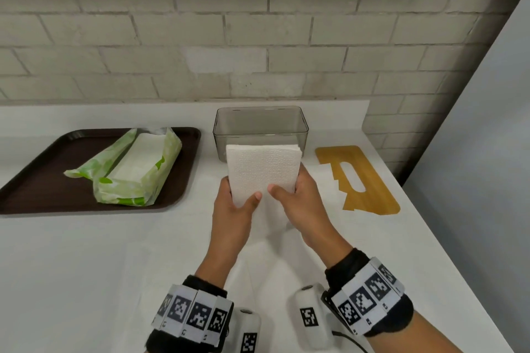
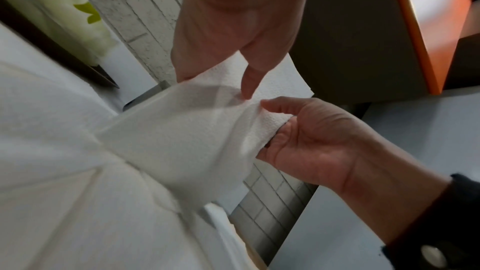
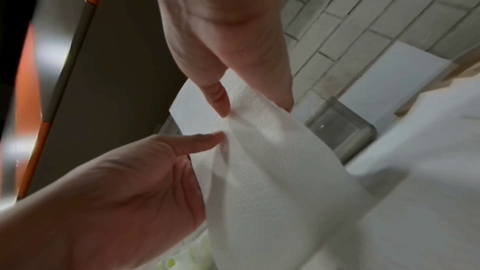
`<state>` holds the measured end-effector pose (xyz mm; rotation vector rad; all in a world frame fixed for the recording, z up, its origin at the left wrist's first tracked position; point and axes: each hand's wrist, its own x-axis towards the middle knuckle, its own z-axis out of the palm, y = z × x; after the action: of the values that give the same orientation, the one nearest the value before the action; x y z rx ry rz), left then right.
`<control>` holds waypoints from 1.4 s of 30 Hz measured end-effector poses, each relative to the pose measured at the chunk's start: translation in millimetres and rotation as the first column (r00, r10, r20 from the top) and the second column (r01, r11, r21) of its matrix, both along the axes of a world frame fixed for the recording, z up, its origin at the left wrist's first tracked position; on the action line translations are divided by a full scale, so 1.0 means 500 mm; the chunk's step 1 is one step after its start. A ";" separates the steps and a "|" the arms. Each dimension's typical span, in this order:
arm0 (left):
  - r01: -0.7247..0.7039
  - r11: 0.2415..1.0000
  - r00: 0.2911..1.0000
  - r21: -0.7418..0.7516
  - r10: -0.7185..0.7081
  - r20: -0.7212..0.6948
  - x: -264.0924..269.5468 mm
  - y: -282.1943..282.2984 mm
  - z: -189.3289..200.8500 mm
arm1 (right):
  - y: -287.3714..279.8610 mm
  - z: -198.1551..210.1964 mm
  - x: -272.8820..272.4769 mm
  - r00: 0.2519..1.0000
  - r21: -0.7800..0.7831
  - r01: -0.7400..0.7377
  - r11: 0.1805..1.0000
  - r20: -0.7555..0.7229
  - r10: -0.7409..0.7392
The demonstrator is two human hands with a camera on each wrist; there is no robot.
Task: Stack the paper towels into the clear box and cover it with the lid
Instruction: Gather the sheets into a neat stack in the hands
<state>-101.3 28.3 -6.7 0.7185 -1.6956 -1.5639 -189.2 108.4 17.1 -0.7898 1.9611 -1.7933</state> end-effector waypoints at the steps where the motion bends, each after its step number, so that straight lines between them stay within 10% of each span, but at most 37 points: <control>1: -0.010 1.000 1.000 -0.004 0.010 0.024 -0.001 0.001 -0.004 | -0.001 -0.007 0.001 1.000 0.031 0.003 1.000 0.001 -0.003; 10: -0.173 0.983 0.983 -0.059 0.169 -0.072 0.052 -0.057 0.053 | -0.028 0.048 -0.083 0.995 -0.014 -0.075 0.997 -0.068 0.074; 14: -0.253 0.968 0.961 0.009 0.252 -0.112 0.111 -0.092 0.054 | -0.057 0.009 -0.163 0.998 0.212 -0.048 0.976 -0.034 0.057; 20: -0.255 0.965 0.965 0.060 0.258 -0.048 0.142 -0.119 0.029 | -0.127 -0.080 -0.168 0.916 0.819 -0.164 0.551 -0.080 0.393; 23: -0.238 0.967 0.970 0.087 0.241 -0.024 0.144 -0.128 0.024 | -0.163 -0.100 -0.147 0.903 0.833 -0.130 0.537 -0.125 0.412; 28: -0.195 0.972 0.980 0.132 0.200 -0.020 0.145 -0.136 0.022 | -0.179 -0.083 -0.134 0.925 0.669 -0.037 0.743 -0.258 0.278; 33: -0.164 0.979 0.985 0.124 0.169 -0.033 0.133 -0.141 0.025 | -0.116 0.024 -0.119 0.956 0.181 -0.008 0.983 -0.288 0.061; 38: -0.044 0.934 0.989 0.355 0.091 -0.116 0.097 -0.131 0.051 | -0.037 0.147 -0.064 0.986 -0.431 -0.085 0.898 0.092 0.137; 42: 0.103 0.869 0.983 0.484 -0.015 -0.181 0.073 -0.110 0.067 | -0.076 0.110 -0.022 1.000 -0.190 0.012 0.982 0.026 -0.007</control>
<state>-64.8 -26.5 26.6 0.7554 -1.2052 -2.0724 -200.2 70.5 72.2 -0.8133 1.7997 -2.0086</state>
